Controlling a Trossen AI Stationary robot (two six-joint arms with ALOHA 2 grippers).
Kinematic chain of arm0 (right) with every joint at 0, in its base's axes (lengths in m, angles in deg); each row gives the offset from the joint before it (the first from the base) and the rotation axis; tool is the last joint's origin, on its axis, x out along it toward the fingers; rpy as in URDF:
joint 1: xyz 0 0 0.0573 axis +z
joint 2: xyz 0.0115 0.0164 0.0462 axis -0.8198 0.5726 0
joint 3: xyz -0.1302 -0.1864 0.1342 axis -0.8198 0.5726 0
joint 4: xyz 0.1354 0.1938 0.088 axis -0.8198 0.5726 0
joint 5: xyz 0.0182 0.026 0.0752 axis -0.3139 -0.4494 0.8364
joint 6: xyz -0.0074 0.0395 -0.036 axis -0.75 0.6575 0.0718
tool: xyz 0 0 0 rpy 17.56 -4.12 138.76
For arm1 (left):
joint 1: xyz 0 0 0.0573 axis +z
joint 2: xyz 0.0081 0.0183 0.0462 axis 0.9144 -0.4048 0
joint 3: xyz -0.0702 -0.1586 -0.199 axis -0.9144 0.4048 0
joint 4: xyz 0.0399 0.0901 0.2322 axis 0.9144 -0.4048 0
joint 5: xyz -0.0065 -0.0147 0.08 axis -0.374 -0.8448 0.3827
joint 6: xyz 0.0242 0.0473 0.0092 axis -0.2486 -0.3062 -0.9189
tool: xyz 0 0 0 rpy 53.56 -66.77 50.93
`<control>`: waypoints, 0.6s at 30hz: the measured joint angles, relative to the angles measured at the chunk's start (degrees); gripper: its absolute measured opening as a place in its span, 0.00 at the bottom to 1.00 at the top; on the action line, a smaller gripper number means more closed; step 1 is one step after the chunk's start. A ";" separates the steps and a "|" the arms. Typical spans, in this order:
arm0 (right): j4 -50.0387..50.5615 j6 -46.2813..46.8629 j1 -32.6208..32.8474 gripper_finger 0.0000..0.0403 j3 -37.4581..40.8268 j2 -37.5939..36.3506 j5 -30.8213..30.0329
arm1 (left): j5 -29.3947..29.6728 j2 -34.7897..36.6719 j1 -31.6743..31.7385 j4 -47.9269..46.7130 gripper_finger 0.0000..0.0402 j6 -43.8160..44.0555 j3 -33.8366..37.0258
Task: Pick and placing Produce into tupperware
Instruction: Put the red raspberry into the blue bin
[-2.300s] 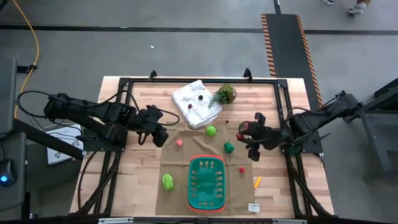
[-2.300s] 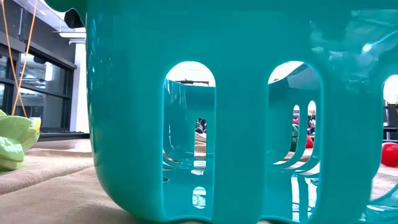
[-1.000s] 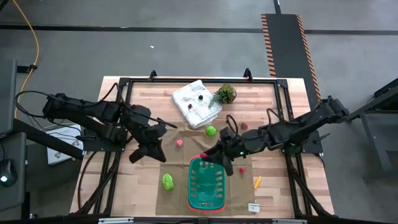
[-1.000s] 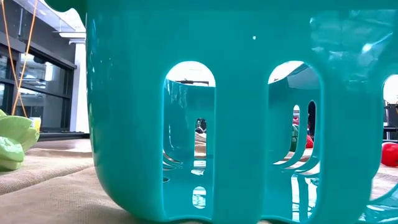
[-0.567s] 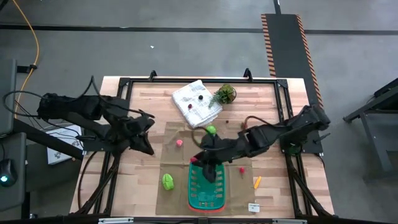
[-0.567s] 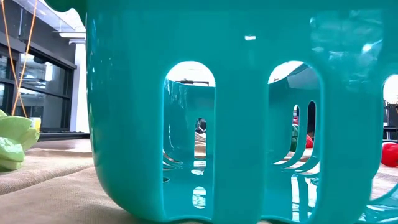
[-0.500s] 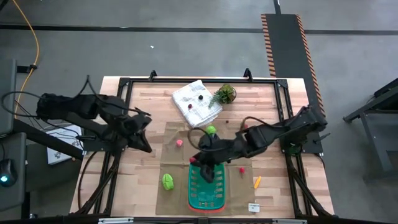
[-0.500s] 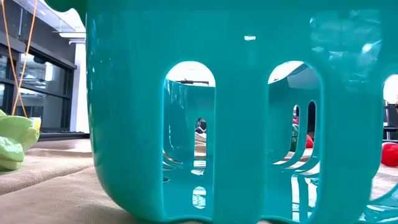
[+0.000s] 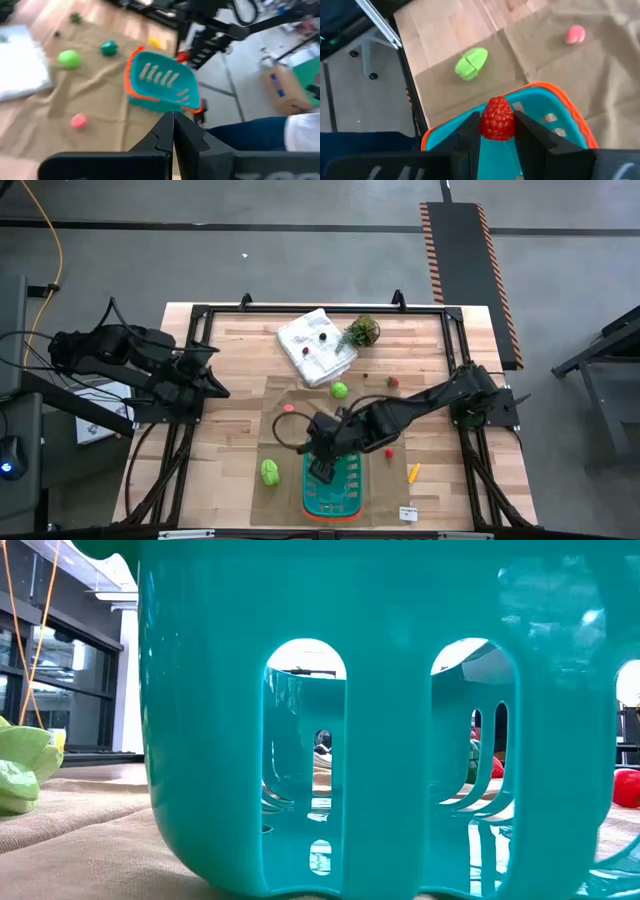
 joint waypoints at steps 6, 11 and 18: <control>1.10 0.81 2.12 0.21 -0.03 4.66 1.18 | 0.69 0.19 -0.02 -1.01 0.00 0.01 0.02; -0.16 0.50 3.24 0.21 0.02 5.96 -0.34 | 0.71 -0.26 -0.02 -1.03 0.00 0.09 0.02; 2.61 -0.92 3.73 0.21 1.39 5.99 -2.47 | 0.69 -0.31 -0.02 -1.05 0.00 1.55 0.02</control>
